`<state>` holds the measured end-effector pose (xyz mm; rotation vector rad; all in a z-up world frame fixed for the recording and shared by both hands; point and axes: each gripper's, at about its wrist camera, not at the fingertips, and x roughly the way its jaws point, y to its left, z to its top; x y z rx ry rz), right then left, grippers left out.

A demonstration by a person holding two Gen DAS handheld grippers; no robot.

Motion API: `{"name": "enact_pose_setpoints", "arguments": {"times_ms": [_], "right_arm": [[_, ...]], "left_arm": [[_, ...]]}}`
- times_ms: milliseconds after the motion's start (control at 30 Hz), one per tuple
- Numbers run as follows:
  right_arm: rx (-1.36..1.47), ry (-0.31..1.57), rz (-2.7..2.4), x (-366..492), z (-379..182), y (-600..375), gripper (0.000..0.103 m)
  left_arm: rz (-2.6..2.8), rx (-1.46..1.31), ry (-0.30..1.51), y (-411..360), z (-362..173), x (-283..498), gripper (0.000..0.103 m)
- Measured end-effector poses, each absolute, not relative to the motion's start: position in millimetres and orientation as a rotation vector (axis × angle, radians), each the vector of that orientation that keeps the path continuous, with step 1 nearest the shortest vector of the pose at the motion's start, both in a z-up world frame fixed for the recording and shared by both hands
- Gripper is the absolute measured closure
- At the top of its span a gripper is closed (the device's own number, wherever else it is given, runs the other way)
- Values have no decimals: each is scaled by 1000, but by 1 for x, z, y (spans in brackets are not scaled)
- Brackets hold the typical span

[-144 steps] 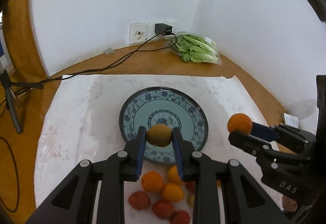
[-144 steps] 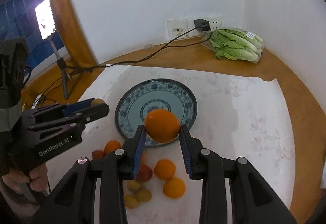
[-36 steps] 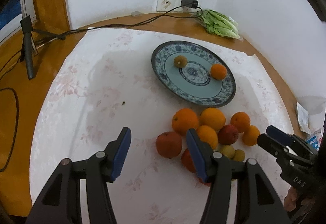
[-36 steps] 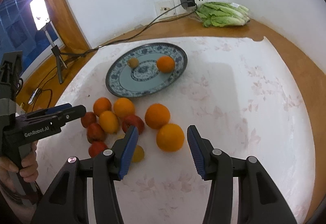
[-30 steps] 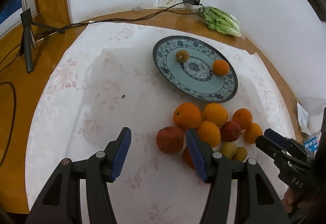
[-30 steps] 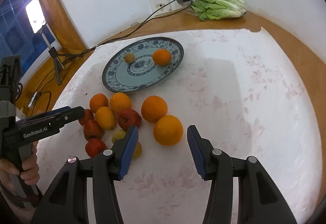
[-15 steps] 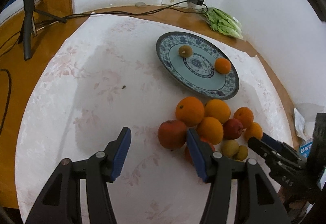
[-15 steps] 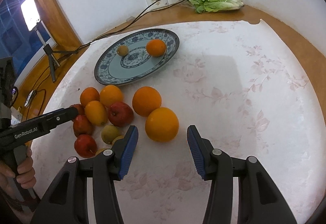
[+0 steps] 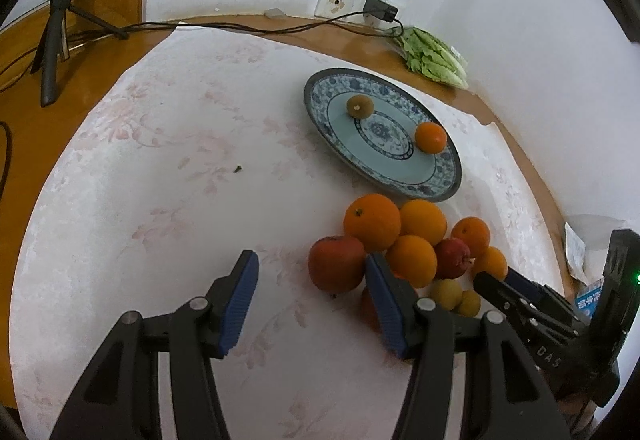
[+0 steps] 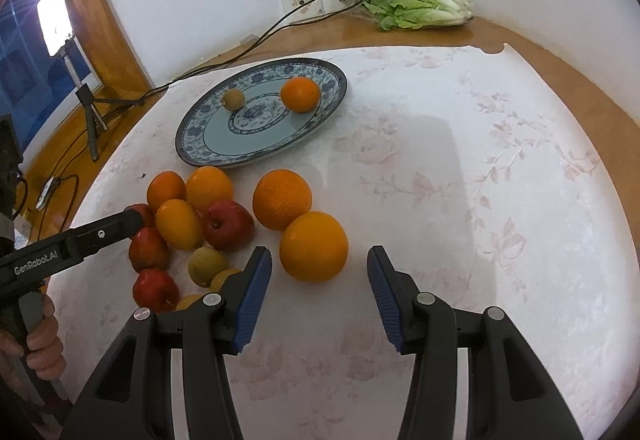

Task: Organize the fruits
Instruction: 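Move both open grippers back from the plate to the fruit pile, then close the right gripper on another large orange while the left gripper grasps a red apple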

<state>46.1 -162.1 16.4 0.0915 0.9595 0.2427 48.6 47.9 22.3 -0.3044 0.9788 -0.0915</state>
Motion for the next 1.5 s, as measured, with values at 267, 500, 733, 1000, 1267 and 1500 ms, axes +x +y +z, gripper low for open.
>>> {"name": "enact_pose_setpoints", "arguments": {"times_ms": [267, 500, 733, 1000, 1267, 1500], "right_arm": [[76, 946, 213, 50, 15, -161, 63], [80, 948, 211, 50, 15, -162, 68], [94, 948, 212, 48, 15, -164, 68], [112, 943, 205, 44, 19, -170, 68], [117, 917, 212, 42, 29, -173, 68], [121, 905, 237, 40, 36, -172, 68]], "left_arm": [[-97, -295, 968, 44, 21, 50, 47], [-149, -299, 982, 37, 19, 50, 70], [-154, -304, 987, 36, 18, 49, 73], [-148, -306, 974, 37, 25, 46, 73], [-141, -295, 955, 37, 34, 42, 73], [-147, -282, 946, 32, 41, 40, 73]]}}
